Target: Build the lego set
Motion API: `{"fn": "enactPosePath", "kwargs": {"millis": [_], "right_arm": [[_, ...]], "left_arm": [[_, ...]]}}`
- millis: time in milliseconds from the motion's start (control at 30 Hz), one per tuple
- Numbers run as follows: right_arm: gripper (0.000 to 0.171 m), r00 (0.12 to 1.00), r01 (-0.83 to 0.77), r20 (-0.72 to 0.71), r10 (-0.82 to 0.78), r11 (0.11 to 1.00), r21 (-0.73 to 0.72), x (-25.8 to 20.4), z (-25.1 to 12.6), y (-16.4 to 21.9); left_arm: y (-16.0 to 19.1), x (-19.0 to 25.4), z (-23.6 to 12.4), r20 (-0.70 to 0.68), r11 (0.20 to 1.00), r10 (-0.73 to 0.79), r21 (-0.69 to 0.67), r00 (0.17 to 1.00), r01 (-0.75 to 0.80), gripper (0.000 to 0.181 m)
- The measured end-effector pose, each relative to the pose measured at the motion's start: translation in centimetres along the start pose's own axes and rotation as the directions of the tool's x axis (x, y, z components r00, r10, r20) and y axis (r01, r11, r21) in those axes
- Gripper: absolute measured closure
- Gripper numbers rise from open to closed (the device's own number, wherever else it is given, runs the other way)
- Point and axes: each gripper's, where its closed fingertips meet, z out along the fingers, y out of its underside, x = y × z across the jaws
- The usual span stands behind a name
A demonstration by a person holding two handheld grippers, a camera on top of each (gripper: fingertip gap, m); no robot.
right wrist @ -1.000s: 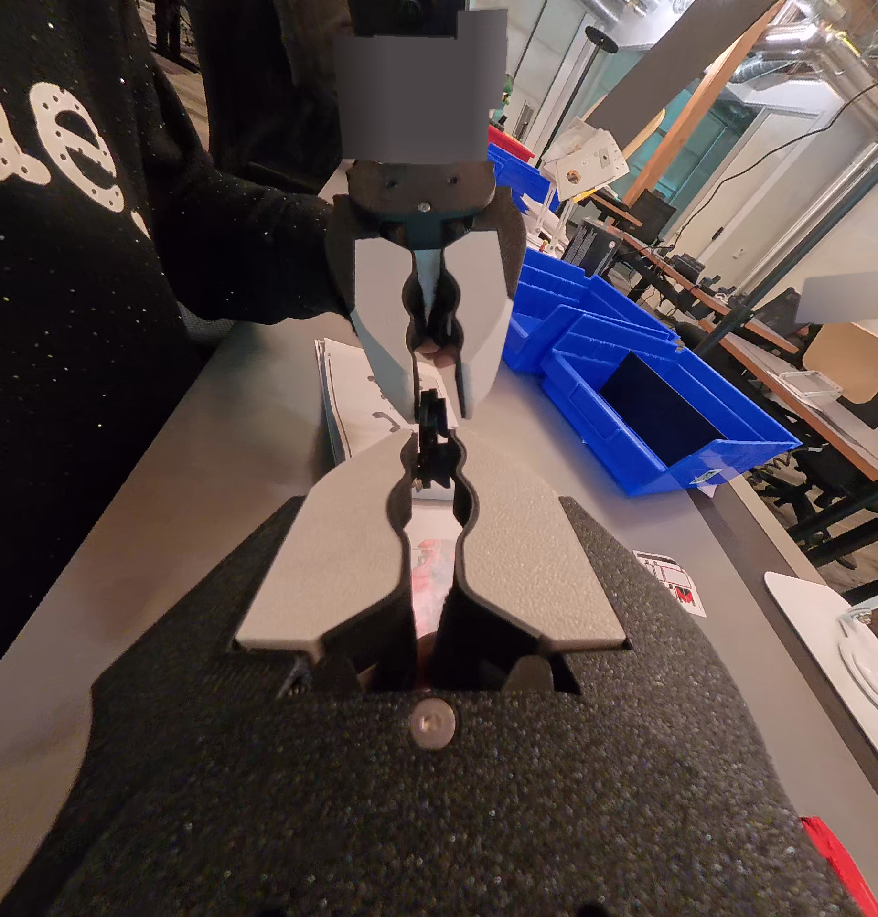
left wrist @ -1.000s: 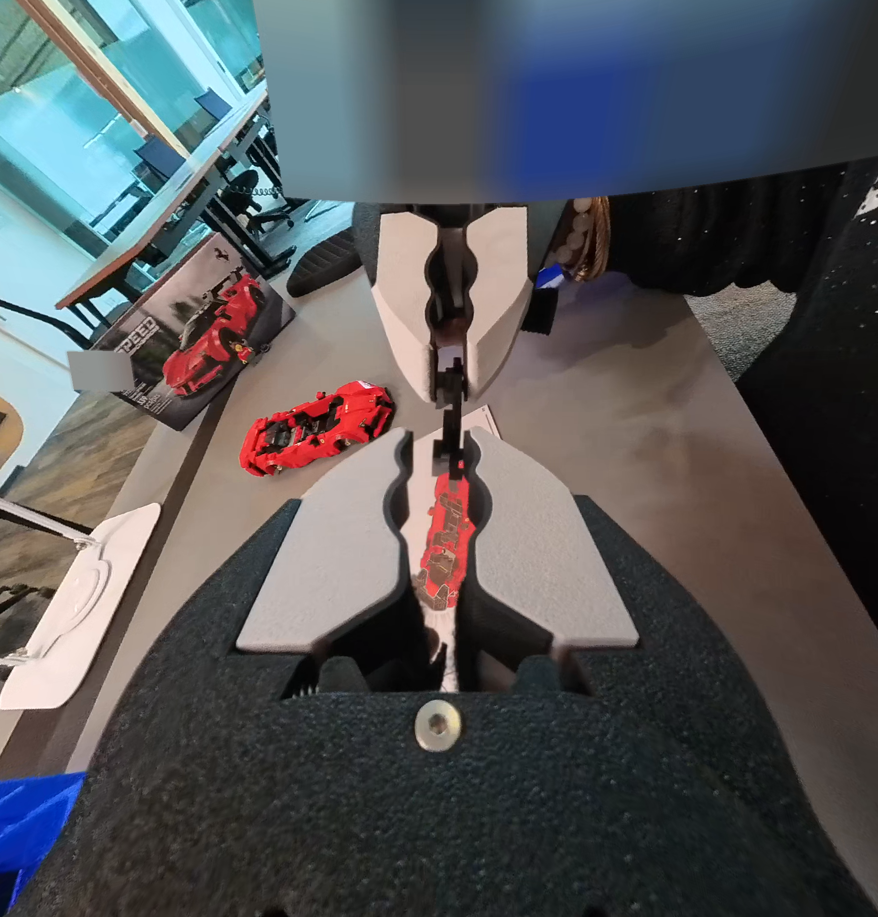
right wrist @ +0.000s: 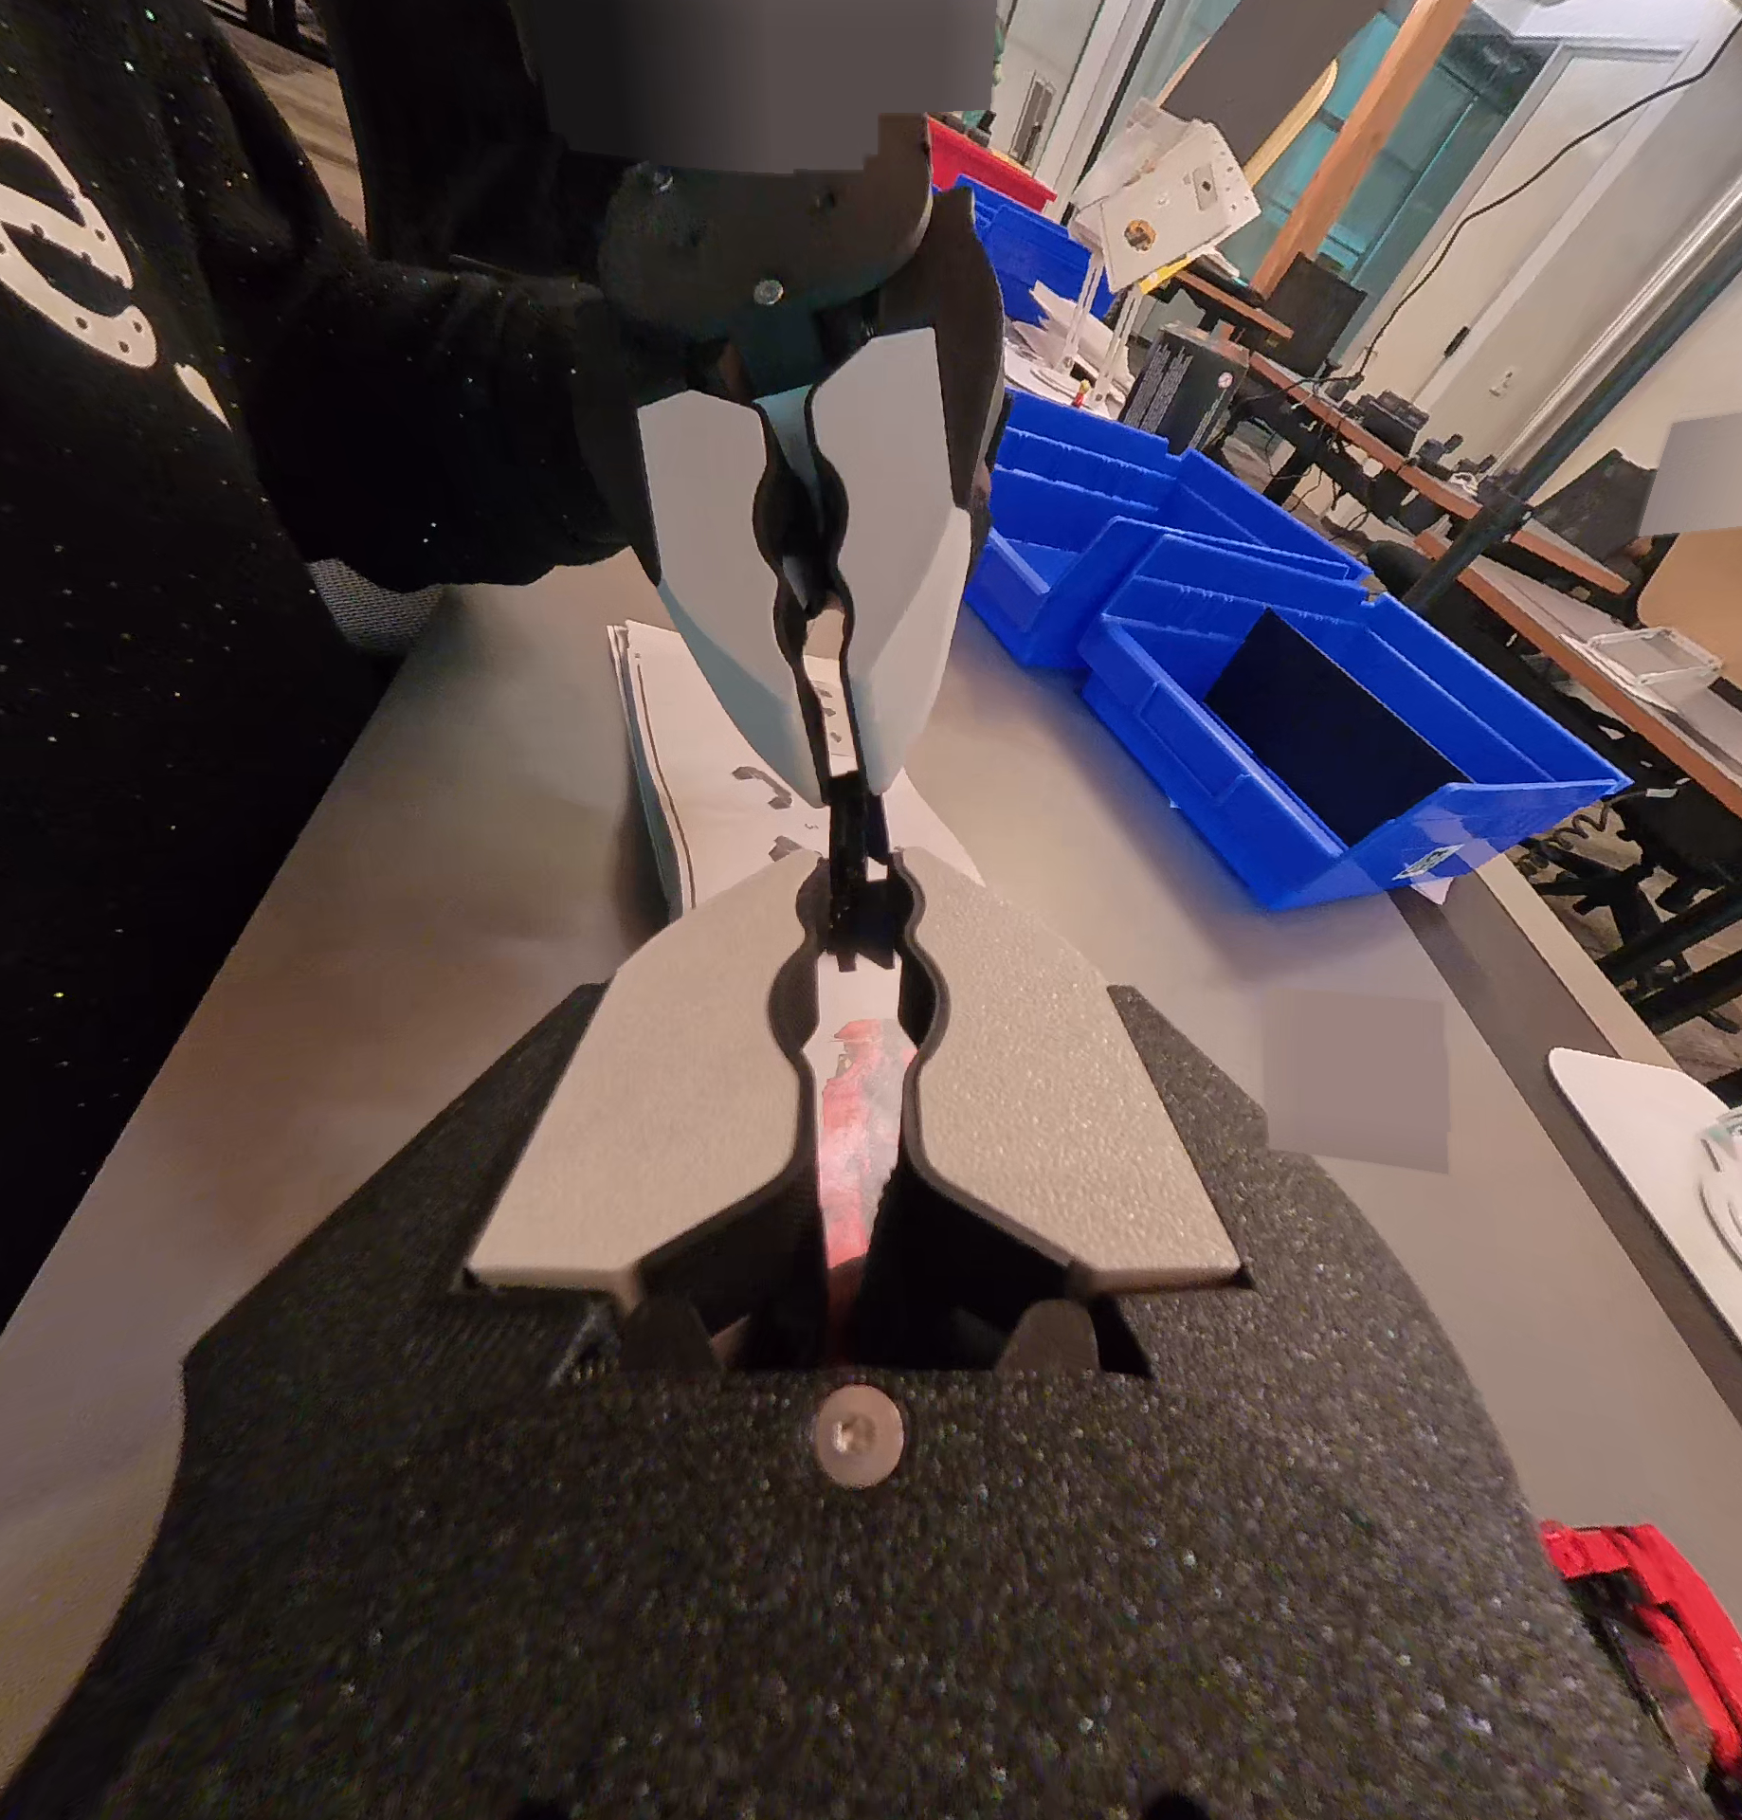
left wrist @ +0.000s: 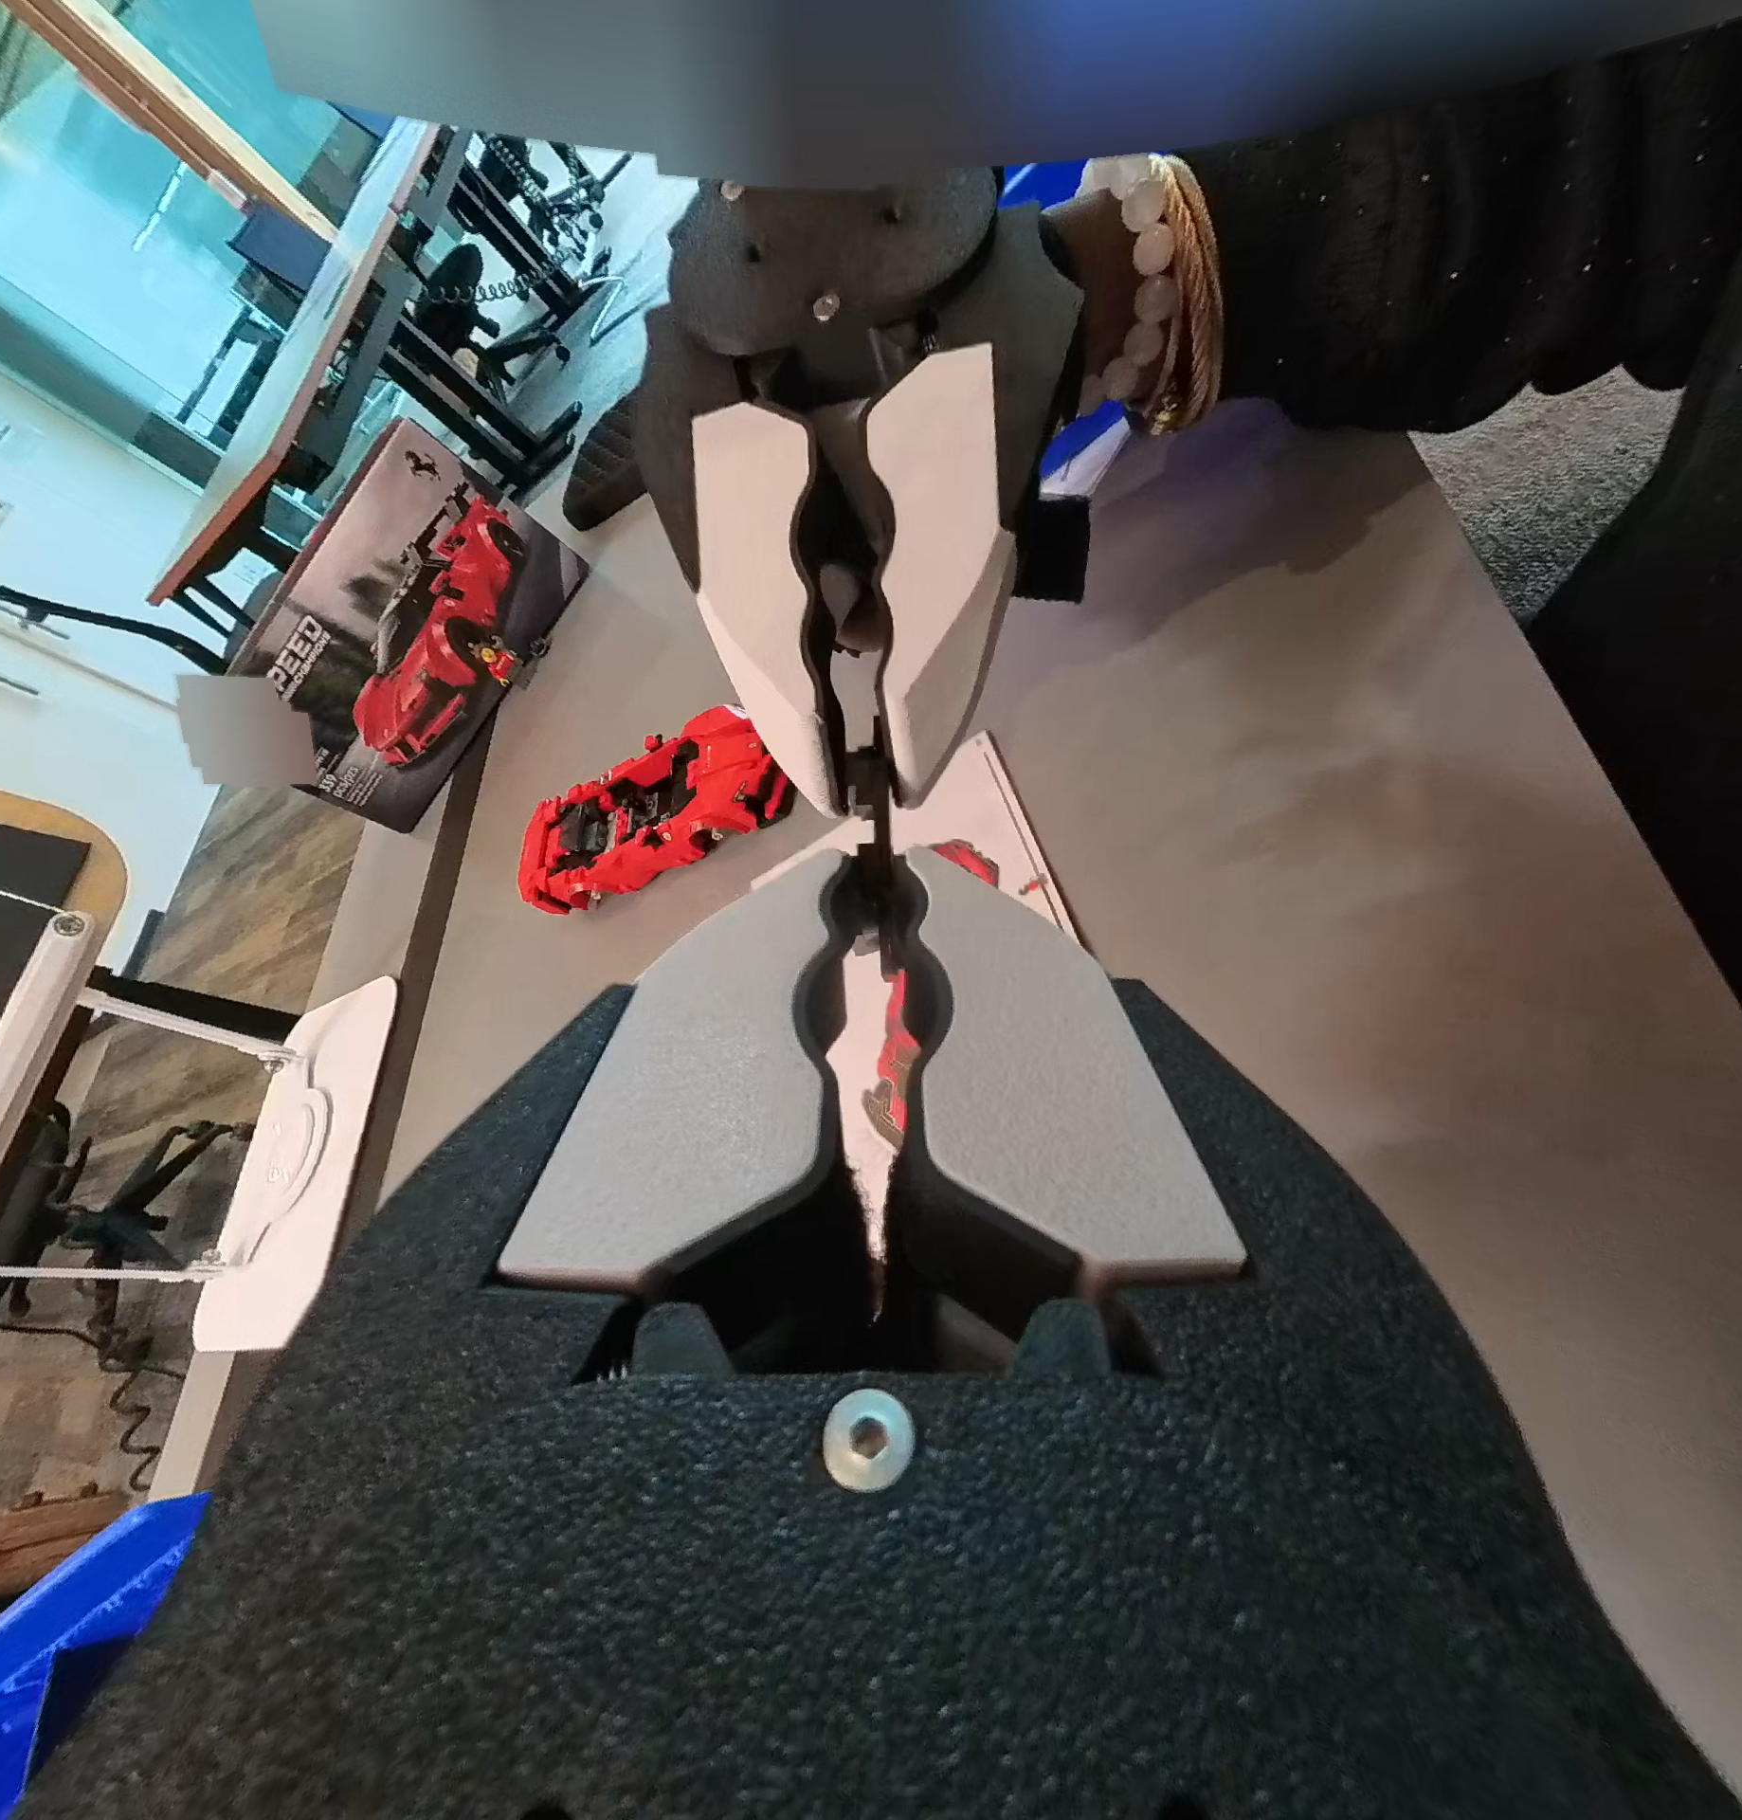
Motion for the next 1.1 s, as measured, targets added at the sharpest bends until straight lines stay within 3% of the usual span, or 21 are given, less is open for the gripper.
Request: {"fn": "enactPosePath", "kwargs": {"millis": [333,500,600,700,767,833,900,1000,1100], "right_arm": [[0.16,1.0,0.001,0.001,-0.001,0.998,-0.061,-0.2,0.6,1.0],[0.161,1.0,-0.01,-0.005,0.01,0.999,-0.053,0.0,0.5,1.0],[0.161,0.997,-0.078,-0.003,0.078,0.997,-0.028,0.3,0.5,1.1],[0.161,0.958,-0.285,0.015,0.286,0.958,-0.03,0.9,0.2,2.2],[0.161,0.853,-0.515,0.068,0.517,0.856,-0.052,0.9,0.3,3.3],[0.161,0.638,-0.755,0.116,0.761,0.648,-0.099,1.1,0.7,4.7],[0.161,0.408,-0.879,0.167,0.897,0.436,-0.194,0.3,1.3,5.9],[0.161,0.292,-0.899,0.126,0.948,0.317,-0.301,-0.9,2.0,8.1],[0.161,0.239,-0.906,0.089,0.967,0.255,-0.337,-0.9,2.3,8.8]], "left_arm": [[1.2,0.3,0.2,-0.032,0.993,-0.041,-0.108,0.999,0.037,0.176],[1.1,0.2,0.3,-0.03,0.994,-0.073,-0.082,0.997,0.071,0.175],[1.2,-0.4,0.0,-0.001,0.994,-0.084,-0.073,0.996,0.083,0.156],[1.4,-1.0,-0.8,0.0,0.986,-0.168,-0.018,0.986,0.168,0.15],[2.0,-1.1,-1.3,-0.007,0.97,-0.243,-0.001,0.97,0.243,0.149],[3.1,-1.3,-2.1,0.013,0.961,-0.276,-0.015,0.961,0.276,0.148],[4.1,-1.6,-3.1,0.046,0.953,-0.299,-0.024,0.953,0.301,0.148],[5.1,-1.7,-4.6,0.082,0.942,-0.33,-0.032,0.94,0.333,0.149],[6.2,-1.6,-5.7,0.103,0.939,-0.334,-0.051,0.937,0.34,0.149]]}}
